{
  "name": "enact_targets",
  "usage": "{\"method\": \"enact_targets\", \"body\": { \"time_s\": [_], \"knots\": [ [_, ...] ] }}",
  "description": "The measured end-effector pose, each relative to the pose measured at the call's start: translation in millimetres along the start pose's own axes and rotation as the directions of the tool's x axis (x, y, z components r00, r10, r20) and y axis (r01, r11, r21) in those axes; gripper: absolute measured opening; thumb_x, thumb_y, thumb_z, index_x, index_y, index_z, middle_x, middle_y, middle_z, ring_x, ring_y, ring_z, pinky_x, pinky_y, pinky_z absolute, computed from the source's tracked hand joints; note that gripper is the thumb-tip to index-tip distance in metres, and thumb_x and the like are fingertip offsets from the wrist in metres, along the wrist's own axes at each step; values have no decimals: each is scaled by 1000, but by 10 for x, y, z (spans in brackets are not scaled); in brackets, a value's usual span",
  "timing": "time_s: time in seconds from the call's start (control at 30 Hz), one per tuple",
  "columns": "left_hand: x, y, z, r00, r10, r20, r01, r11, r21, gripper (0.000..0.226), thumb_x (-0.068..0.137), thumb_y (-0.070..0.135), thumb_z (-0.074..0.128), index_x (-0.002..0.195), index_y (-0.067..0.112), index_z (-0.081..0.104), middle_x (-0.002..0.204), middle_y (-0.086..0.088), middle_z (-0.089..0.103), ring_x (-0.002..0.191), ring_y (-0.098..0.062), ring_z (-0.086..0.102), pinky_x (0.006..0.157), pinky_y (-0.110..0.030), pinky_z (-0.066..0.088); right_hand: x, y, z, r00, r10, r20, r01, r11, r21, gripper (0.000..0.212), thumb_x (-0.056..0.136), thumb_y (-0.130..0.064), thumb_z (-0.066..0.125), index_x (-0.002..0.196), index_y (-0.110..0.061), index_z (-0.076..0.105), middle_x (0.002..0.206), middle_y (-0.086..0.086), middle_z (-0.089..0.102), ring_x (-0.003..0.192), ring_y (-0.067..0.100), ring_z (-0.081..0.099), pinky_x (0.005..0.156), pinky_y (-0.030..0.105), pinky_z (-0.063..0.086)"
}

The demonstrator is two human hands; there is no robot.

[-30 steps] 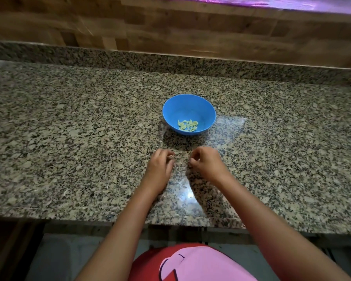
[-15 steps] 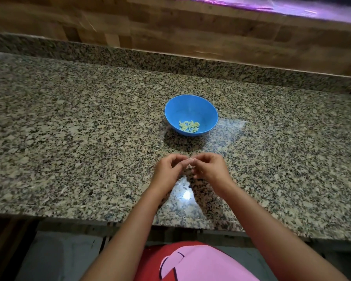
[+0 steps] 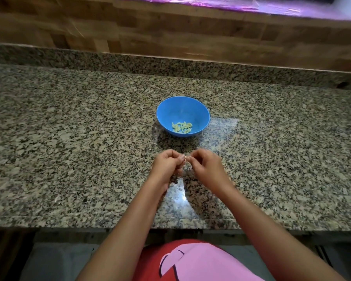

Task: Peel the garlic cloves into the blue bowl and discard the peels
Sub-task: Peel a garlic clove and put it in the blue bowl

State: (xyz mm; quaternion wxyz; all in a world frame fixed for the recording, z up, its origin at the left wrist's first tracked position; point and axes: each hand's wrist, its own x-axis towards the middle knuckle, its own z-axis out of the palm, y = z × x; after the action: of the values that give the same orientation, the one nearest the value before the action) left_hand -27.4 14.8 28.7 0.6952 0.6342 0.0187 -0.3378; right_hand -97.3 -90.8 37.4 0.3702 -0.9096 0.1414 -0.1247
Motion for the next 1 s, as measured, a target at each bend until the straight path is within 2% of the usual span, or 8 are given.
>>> {"method": "enact_targets", "body": {
  "time_s": [0.1, 0.23, 0.33, 0.4, 0.57, 0.67, 0.9, 1.0],
  "knots": [
    [47, -33, -30, 994, 22, -106, -21, 1000, 13, 23, 91, 0, 54, 70, 8, 55, 67, -7, 55, 56, -13, 47, 50, -22, 43, 14, -31, 44, 991, 136, -2, -135, 984, 112, 13, 91, -12, 58, 79, -10, 60, 68, -2, 55, 59, 9, 48, 52, 16, 37],
    [25, -28, -88, 995, 61, -80, -60, 998, 16, 12, 90, 2, 57, 78, 4, 61, 69, -5, 58, 60, -12, 52, 54, -19, 48, 60, 49, -62, 976, 185, 114, -170, 976, -135, 14, 93, -6, 49, 85, -7, 60, 84, 3, 57, 67, 8, 49, 50, 10, 35],
    [-4, -17, -105, 998, 67, -20, -67, 998, -16, 9, 89, -1, 57, 81, 0, 61, 72, -8, 58, 62, -12, 54, 53, -14, 50, 47, 54, -109, 948, 218, 231, -162, 958, -238, 21, 96, -18, 51, 83, -6, 63, 75, -1, 56, 62, 8, 50, 47, 9, 36],
    [6, -26, -101, 997, 73, -5, -73, 997, -14, 10, 89, 0, 57, 80, 1, 62, 72, -9, 58, 61, -11, 55, 54, -14, 51, 61, 36, -103, 962, 202, 183, -155, 958, -242, 20, 92, -25, 59, 79, -10, 63, 77, -4, 51, 69, 11, 52, 59, 16, 39],
    [7, -27, -70, 996, 88, 33, -90, 994, 55, 12, 91, 3, 55, 82, 4, 64, 74, -9, 63, 60, -10, 57, 57, -15, 53, 88, -30, -106, 973, 216, 84, -227, 962, 152, 22, 83, -7, 68, 78, -20, 51, 88, 6, 61, 76, 23, 62, 61, 35, 53],
    [-17, -13, -44, 993, 98, 62, -104, 990, 96, 15, 92, 3, 54, 82, 5, 65, 73, -6, 63, 61, -10, 57, 62, -19, 54, 84, -45, -115, 980, 188, 59, -196, 958, 209, 23, 83, -5, 67, 79, -20, 50, 85, 10, 63, 77, 28, 64, 65, 40, 56],
    [2, 9, 31, 992, 103, 75, -116, 976, 185, 13, 94, 5, 53, 87, 2, 63, 69, -4, 59, 54, -7, 55, 62, -21, 53, 112, -46, -150, 994, 104, 40, -108, 987, 120, 9, 86, -10, 65, 94, -11, 69, 76, -11, 58, 68, 5, 57, 69, 24, 54],
    [9, -13, 41, 992, 111, 58, -120, 976, 184, 12, 93, 3, 54, 88, 0, 64, 70, -5, 60, 56, -8, 56, 60, -19, 53, 126, -55, -152, 993, 108, 42, -111, 990, 87, 9, 86, -11, 65, 93, -9, 71, 70, -14, 57, 63, -1, 55, 61, 12, 48]
  ]
}}
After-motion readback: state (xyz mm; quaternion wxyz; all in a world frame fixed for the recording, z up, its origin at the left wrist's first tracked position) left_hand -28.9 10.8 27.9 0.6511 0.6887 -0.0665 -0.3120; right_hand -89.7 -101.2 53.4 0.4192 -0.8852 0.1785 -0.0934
